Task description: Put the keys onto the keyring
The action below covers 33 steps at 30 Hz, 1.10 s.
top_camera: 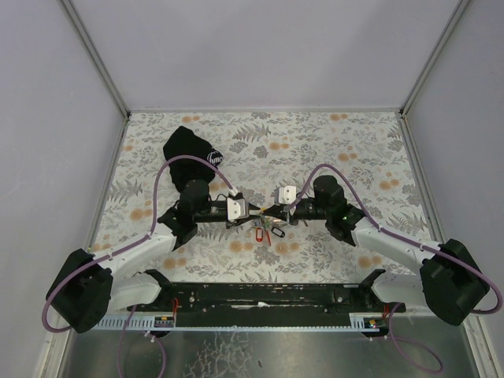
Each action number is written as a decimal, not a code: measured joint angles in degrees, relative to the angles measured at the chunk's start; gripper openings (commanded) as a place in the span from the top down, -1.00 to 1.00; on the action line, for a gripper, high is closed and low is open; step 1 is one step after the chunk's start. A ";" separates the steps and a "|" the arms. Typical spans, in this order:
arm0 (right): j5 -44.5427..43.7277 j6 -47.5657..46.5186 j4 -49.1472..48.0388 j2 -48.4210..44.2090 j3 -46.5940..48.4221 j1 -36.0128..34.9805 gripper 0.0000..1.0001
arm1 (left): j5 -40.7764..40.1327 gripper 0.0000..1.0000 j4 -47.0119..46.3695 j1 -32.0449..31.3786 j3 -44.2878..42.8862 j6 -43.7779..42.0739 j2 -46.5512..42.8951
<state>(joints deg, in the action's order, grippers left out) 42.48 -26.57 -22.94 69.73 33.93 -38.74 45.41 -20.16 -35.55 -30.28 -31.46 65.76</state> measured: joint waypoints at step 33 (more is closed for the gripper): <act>-2.49 6.23 -1.16 -1.22 0.00 -0.02 1.00 | -0.35 0.67 -3.50 0.00 0.04 2.73 2.60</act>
<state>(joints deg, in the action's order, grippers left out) 39.99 -20.34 -24.10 68.51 33.93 -38.76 45.06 -23.66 -35.55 -30.24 -28.73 68.36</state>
